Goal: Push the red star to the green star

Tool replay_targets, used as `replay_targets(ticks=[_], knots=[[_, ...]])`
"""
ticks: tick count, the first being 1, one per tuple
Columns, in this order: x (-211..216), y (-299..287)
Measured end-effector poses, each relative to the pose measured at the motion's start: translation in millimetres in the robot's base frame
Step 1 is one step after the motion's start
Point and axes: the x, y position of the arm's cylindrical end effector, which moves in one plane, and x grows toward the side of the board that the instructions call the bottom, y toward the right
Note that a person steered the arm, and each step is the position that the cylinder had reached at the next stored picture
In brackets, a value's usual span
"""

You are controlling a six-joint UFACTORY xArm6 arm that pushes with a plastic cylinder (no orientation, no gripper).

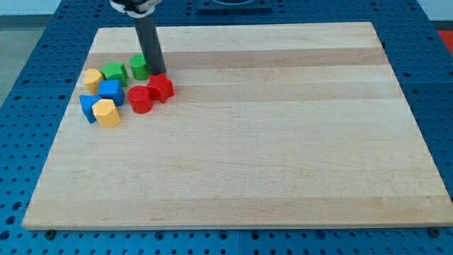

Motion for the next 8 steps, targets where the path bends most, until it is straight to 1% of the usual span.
replay_targets(ticks=[1, 2, 3, 4, 5, 6, 8], knots=[[0, -17], [0, 5], [2, 57], [4, 95], [39, 84], [57, 58], [57, 34]])
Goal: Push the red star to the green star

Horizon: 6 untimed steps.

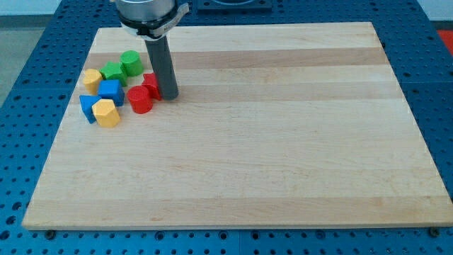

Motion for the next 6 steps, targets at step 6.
replay_targets(ticks=[6], knots=[[4, -38]])
